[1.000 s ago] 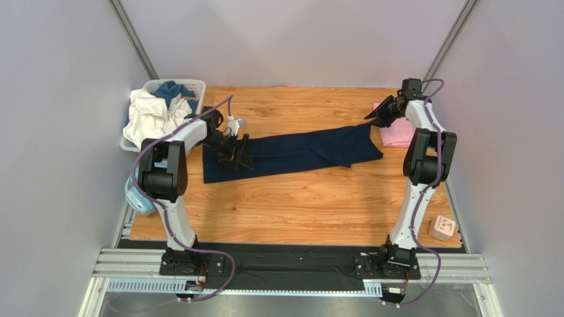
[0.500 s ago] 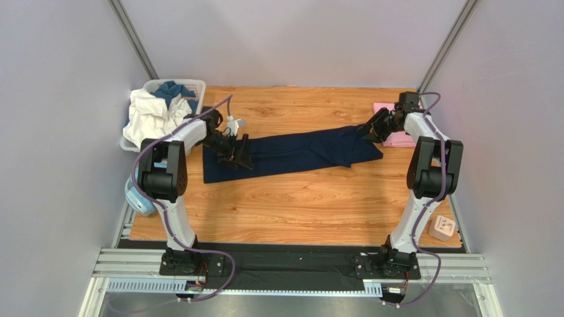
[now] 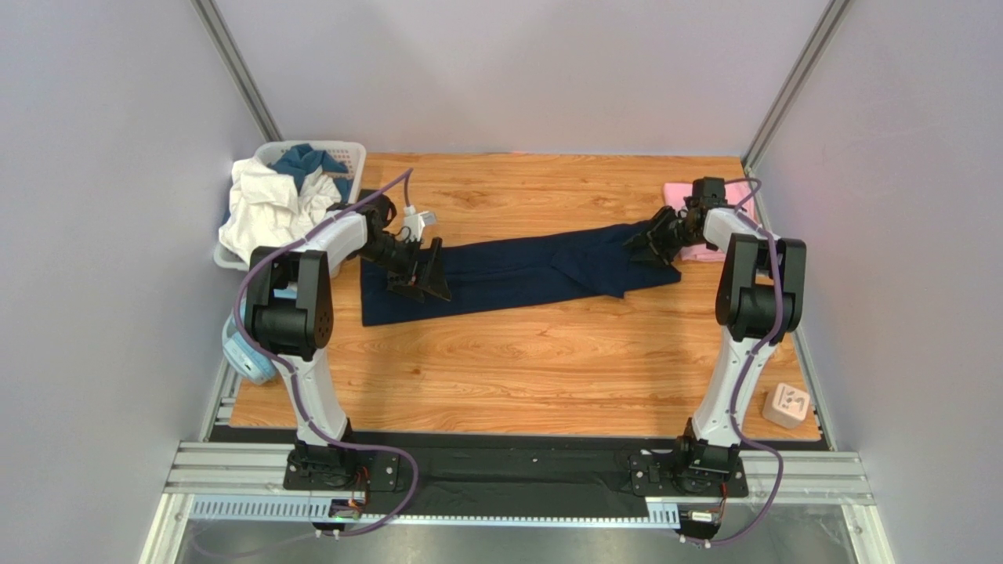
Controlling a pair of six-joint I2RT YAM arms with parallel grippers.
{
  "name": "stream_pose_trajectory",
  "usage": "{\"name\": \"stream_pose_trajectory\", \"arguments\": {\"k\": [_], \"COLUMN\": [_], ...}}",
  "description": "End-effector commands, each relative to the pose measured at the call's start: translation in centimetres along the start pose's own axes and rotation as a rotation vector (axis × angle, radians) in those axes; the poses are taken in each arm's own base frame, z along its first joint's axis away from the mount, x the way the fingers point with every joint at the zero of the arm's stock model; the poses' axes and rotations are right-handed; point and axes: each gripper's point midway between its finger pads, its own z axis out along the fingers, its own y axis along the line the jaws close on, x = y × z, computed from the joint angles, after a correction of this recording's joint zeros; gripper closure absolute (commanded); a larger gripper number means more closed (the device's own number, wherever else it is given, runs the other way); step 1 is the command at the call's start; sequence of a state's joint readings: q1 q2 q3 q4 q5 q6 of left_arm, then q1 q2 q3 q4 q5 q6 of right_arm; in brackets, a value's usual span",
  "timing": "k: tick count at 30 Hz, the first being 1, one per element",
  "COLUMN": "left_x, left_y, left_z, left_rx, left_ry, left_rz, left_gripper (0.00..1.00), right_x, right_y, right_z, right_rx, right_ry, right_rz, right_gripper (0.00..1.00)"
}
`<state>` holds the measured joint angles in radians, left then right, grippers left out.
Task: Fold and stack the t-shirts
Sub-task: Fold the other side of the tshirt into a rectangle
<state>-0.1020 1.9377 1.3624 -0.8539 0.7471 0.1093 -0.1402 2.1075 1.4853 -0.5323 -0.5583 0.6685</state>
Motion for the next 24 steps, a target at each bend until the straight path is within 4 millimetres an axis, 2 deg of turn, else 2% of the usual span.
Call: {"name": "stream_pose_trajectory", "arguments": {"k": [1, 11, 24], "left_x": [-1.4, -1.3, -1.3], "left_y": [-1.3, -1.3, -1.2], "left_z": [-1.5, -1.3, -1.3], "left_rx": [0.018, 0.024, 0.021], "left_ry": [-0.051, -0.047, -0.043], "left_rz": [0.037, 0.035, 0.038], "left_gripper": [0.0, 0.0, 0.0], "right_x": [-0.5, -0.5, -0.3], "right_y": [0.2, 0.6, 3.2], "right_z": [0.4, 1.4, 2.0], "right_rx": [-0.013, -0.046, -0.165], "right_ry": [-0.017, 0.004, 0.032], "right_rz": [-0.037, -0.024, 0.006], "right_gripper": [0.56, 0.56, 0.58]}}
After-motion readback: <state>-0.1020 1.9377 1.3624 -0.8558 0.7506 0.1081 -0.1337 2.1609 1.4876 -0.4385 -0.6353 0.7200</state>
